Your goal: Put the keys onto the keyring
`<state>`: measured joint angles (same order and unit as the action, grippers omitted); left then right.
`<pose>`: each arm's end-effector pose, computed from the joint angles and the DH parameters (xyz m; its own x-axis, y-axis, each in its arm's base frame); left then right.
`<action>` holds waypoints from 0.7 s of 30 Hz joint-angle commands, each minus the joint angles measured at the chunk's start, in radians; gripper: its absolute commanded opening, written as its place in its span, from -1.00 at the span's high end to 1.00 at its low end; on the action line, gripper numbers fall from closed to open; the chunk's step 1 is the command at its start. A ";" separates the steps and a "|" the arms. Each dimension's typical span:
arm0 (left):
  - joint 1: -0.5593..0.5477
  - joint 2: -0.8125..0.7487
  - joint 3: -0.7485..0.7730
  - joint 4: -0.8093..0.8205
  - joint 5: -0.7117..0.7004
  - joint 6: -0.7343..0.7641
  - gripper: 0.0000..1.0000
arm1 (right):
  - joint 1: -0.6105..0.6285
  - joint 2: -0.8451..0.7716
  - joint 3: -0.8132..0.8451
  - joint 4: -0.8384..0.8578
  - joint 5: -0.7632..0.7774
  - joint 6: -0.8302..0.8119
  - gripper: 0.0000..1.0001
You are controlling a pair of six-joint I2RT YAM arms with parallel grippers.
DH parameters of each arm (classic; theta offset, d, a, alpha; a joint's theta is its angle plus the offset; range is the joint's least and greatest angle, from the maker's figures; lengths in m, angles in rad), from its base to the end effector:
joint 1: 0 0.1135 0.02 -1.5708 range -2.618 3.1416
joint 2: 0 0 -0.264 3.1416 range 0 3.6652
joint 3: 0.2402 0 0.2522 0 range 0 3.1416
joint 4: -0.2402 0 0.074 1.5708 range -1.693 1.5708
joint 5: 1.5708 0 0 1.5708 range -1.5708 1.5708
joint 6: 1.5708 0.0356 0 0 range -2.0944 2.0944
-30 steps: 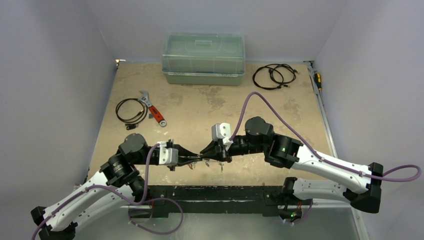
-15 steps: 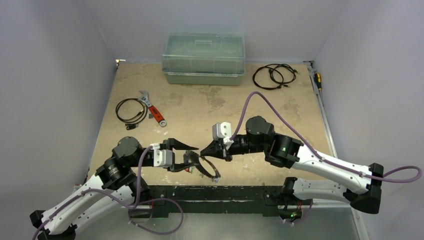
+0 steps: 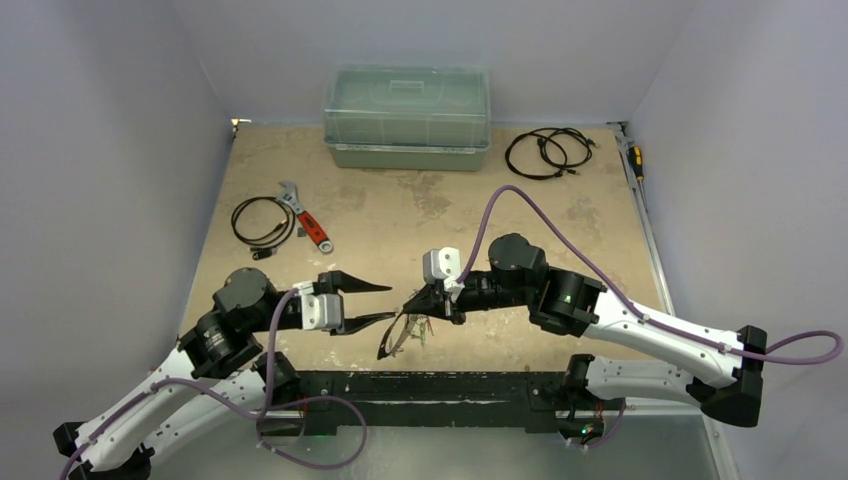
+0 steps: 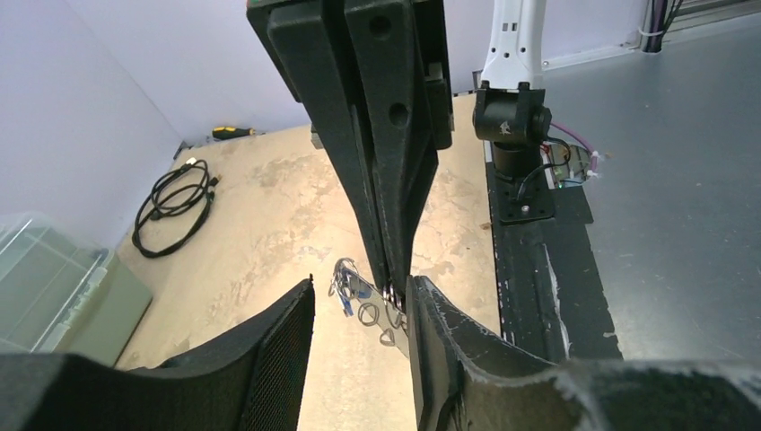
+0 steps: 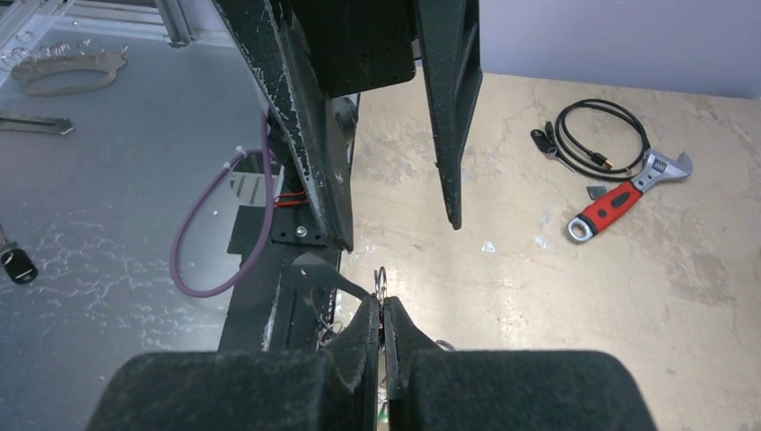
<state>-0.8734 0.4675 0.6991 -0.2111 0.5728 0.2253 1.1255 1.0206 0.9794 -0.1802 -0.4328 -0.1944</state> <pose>0.0577 -0.0989 0.3492 0.2345 0.0125 -0.9720 0.9642 0.1247 0.2342 0.0868 0.2166 0.3650 0.0995 -0.1986 -0.9750 -0.9950 -0.0169 -0.0981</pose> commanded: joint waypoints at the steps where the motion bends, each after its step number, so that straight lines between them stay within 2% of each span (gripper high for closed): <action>1: -0.001 0.054 0.072 -0.043 -0.011 0.057 0.19 | 0.002 -0.024 0.041 0.032 0.017 -0.019 1.00; 7: -0.002 0.142 0.122 -0.095 0.035 0.072 0.37 | 0.002 -0.036 0.036 0.038 0.029 -0.023 1.00; 12: -0.002 0.164 0.135 -0.107 0.100 0.051 0.35 | 0.002 -0.035 0.035 0.033 0.040 -0.024 1.00; 18: -0.001 0.192 0.141 -0.125 0.113 0.030 0.38 | 0.002 -0.037 0.029 0.038 0.046 -0.027 1.00; 21: -0.001 0.198 0.145 -0.147 0.107 0.031 0.30 | 0.002 -0.039 0.029 0.040 0.056 -0.028 1.00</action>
<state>-0.8734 0.6537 0.8017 -0.3241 0.6521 0.2703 1.1263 1.0138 0.9794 -0.2119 -0.4053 -0.2043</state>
